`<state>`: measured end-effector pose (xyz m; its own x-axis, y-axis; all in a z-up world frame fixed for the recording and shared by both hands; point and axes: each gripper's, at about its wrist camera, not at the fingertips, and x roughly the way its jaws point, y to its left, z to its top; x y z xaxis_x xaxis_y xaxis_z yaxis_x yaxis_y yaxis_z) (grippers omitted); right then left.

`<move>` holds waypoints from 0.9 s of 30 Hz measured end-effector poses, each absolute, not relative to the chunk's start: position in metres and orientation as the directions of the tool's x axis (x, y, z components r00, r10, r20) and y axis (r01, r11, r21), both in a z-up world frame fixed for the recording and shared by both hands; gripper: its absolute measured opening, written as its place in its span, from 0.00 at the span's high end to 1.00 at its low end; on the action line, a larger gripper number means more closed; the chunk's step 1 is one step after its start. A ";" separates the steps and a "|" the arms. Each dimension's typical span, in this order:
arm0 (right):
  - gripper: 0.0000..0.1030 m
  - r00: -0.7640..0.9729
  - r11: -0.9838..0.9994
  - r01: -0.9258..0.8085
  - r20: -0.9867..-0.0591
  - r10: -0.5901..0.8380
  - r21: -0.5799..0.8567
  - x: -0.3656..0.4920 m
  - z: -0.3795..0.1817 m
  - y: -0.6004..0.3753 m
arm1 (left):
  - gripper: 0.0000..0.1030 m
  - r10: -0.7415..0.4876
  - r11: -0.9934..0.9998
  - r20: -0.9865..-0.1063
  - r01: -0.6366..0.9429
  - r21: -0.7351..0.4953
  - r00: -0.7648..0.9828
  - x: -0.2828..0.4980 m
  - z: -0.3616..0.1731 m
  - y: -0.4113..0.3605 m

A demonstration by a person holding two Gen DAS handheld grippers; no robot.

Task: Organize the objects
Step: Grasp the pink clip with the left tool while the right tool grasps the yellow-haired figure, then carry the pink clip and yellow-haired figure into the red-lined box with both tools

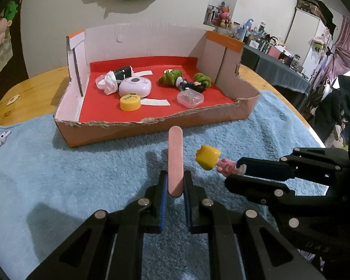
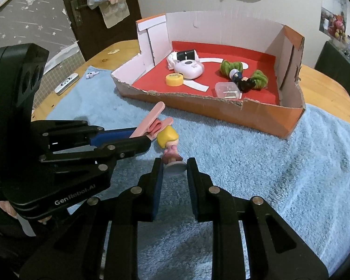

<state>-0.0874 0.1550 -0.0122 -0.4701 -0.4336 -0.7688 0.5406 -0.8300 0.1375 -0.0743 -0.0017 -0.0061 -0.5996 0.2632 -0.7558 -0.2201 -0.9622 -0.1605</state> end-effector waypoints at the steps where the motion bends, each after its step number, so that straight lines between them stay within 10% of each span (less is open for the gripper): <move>1: 0.81 -0.472 -0.830 0.540 -0.767 -0.434 0.138 -0.087 -0.011 0.155 | 0.88 0.264 -0.962 -0.754 -0.220 -0.162 -0.602 -0.073 -0.005 -0.002; 27: 0.81 -0.506 -0.825 0.545 -0.727 -0.464 0.147 -0.090 0.014 0.151 | 0.88 0.270 -0.962 -0.719 -0.204 -0.180 -0.640 -0.079 0.022 -0.017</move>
<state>-0.0904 0.1506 0.0143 -0.5058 -0.4637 -0.7274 0.5453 -0.8253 0.1469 -0.0791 -0.0166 0.0222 -0.6402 0.2700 -0.7192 -0.2040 -0.9623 -0.1797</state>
